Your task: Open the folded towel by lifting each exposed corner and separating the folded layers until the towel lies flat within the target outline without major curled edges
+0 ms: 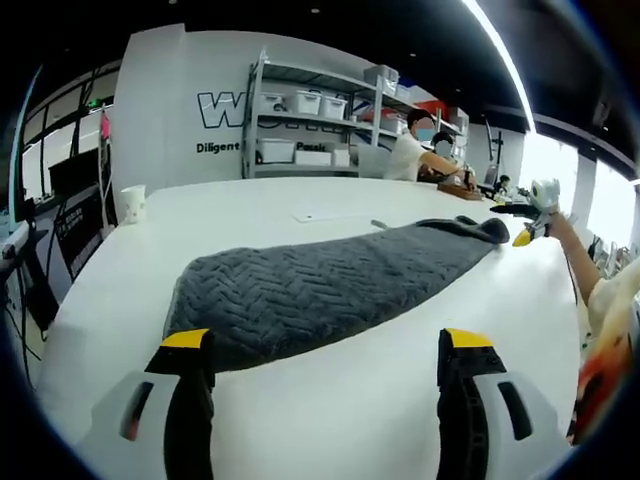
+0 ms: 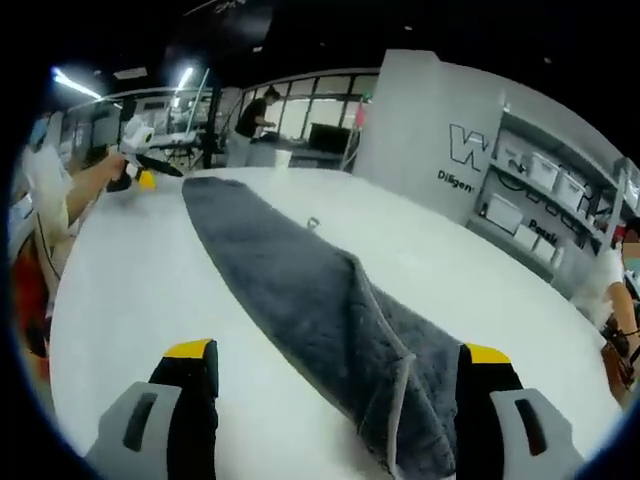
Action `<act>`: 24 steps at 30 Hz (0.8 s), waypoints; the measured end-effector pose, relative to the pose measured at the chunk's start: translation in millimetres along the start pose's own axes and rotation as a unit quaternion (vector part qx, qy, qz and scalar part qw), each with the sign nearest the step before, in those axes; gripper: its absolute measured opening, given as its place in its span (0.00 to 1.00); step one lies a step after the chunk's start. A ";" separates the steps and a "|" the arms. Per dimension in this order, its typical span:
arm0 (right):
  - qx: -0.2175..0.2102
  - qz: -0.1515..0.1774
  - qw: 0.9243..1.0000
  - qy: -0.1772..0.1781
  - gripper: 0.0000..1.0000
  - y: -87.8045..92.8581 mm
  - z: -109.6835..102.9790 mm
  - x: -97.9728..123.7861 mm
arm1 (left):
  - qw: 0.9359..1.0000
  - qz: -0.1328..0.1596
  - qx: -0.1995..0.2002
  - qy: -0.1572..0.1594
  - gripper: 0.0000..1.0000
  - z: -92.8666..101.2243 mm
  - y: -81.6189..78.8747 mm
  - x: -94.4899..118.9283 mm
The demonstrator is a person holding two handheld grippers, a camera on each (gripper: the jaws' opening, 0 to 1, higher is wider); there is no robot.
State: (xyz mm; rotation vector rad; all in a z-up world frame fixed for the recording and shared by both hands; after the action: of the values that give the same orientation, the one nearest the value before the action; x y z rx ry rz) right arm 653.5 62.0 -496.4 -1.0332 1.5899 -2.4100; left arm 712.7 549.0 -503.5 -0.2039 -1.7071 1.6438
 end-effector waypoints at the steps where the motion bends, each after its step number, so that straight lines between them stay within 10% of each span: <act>1: 0.001 -0.001 1.000 -0.002 0.99 1.0 -3.9 -0.2 | 1.000 0.003 0.000 -0.005 0.89 -4.9 -2.3 -1.2; 24: 0.020 0.013 1.000 -0.004 0.99 -5.9 -21.5 2.9 | 0.993 0.001 0.015 -0.121 0.71 -121.2 -41.0 -59.7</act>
State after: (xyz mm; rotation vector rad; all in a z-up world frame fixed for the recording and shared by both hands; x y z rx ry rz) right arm 640.9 80.5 -495.1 -1.0097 1.5372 -2.4068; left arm 842.8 603.8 -501.7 0.0100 -1.8580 1.7526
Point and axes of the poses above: the point that each gripper's makers call its tool centre point, and the gripper's own axes: x roughly backward along the fingers, z roughly to its right, y roughly out of its underside, the point moved 2 cm from there along x, roughly backward along the fingers
